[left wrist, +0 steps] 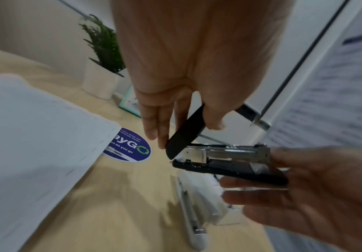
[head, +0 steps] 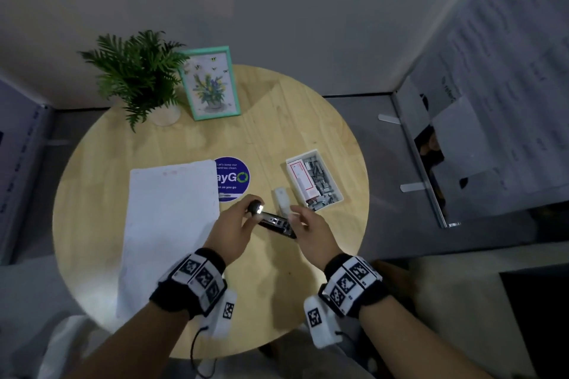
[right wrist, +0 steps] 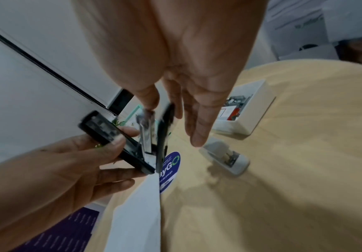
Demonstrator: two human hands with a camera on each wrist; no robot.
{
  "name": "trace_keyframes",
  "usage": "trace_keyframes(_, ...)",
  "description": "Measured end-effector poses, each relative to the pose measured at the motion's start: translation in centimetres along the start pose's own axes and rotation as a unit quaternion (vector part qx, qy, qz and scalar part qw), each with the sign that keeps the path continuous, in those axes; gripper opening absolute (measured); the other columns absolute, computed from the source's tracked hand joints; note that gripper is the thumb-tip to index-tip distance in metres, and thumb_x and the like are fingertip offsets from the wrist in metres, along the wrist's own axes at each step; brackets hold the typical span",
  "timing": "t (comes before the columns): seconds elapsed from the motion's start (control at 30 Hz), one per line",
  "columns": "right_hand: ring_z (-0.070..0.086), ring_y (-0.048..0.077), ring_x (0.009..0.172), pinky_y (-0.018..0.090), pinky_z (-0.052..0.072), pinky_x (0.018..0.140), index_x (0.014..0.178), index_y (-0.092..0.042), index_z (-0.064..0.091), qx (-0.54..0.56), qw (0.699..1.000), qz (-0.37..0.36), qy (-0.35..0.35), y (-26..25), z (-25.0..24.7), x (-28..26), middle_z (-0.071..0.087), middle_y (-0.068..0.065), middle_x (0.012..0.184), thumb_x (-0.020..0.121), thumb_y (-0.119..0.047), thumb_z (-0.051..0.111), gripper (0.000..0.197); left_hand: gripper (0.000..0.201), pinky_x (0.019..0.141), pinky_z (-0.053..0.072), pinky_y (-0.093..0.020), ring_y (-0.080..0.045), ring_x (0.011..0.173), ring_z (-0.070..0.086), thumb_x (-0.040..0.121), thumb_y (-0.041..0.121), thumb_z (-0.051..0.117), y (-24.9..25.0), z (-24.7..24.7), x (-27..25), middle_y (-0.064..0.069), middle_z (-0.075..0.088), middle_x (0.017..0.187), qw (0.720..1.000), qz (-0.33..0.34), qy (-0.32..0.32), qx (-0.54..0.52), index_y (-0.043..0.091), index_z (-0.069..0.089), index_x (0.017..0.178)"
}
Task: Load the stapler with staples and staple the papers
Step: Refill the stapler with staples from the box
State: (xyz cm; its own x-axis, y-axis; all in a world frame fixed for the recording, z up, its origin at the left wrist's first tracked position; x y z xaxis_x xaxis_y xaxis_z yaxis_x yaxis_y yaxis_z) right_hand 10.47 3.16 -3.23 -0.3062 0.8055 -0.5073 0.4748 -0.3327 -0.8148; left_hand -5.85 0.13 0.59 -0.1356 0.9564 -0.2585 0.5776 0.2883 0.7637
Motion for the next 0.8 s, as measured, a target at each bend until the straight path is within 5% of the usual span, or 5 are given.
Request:
trace_keyframes(0.07,0.062,0.024,0.105,0.046,0.053,0.094,0.120,-0.015,0.060,0.032,0.999,0.004,0.011,-0.1,0.3,0.4,0.064,0.010,0.118,0.099,-0.031,0.041,0.032,0.014,0.062,0.039,-0.011,-0.007,0.063,0.055,0.097,0.024,0.049,0.4,-0.4,-1.1,0.008,0.062,0.085,0.999,-0.002,0.028,-0.023,0.021,0.053,0.110)
trace_keyframes(0.17,0.065,0.023,0.095,0.031,0.059,0.077,0.103,-0.012,0.064,0.133,0.990,0.039,0.007,0.1,0.4,0.2,0.064,0.012,0.108,0.102,-0.015,0.039,0.025,0.011,0.059,0.040,-0.024,-0.005,0.056,0.051,0.097,0.018,0.048,0.0,-0.8,-2.2,0.005,0.064,0.089,0.993,-0.026,0.080,-0.089,0.020,0.052,0.108)
trace_keyframes(0.43,0.065,0.033,0.096,0.032,0.060,0.072,0.098,-0.009,0.065,0.348,0.934,0.079,0.002,1.0,-0.2,-0.7,0.064,0.019,0.108,0.102,-0.017,0.039,0.027,0.023,0.097,0.049,-0.046,-0.031,0.105,0.063,0.099,0.016,0.046,-1.5,-2.0,-3.0,-0.015,0.067,0.110,0.940,-0.095,0.146,-0.294,0.007,0.056,0.117)
trace_keyframes(0.63,0.069,0.029,0.083,0.031,0.061,0.064,0.098,-0.005,0.062,0.425,0.899,0.102,-0.034,0.8,0.5,-1.1,0.069,0.016,0.098,0.103,-0.014,0.035,0.029,0.046,0.096,0.047,-0.054,-0.037,0.112,0.061,0.102,0.037,0.033,-3.0,-1.3,-3.7,-0.013,0.063,0.127,0.823,-0.220,0.120,-0.509,0.007,0.049,0.133)
trace_keyframes(0.8,0.066,0.024,0.091,0.038,0.056,0.081,0.090,-0.014,0.064,0.116,0.993,0.017,-0.003,0.3,-1.8,1.6,0.069,0.005,0.099,0.096,-0.015,0.054,0.012,0.046,0.085,0.058,-0.042,-0.038,0.113,0.061,0.102,0.036,0.034,-4.7,-1.2,-4.5,-0.017,0.055,0.135,0.765,-0.246,0.127,-0.581,0.008,0.043,0.137)
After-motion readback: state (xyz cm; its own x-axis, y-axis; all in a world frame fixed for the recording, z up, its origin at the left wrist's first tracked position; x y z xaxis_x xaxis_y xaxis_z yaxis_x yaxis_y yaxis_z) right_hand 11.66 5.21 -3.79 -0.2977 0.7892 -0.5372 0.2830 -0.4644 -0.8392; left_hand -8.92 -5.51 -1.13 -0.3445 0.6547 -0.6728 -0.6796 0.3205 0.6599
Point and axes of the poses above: each hand's wrist, its own x-axis towards the middle knuckle, its own z-axis out of the palm, y = z × x, the point moved 8 cm from there along x, towards the middle knuckle
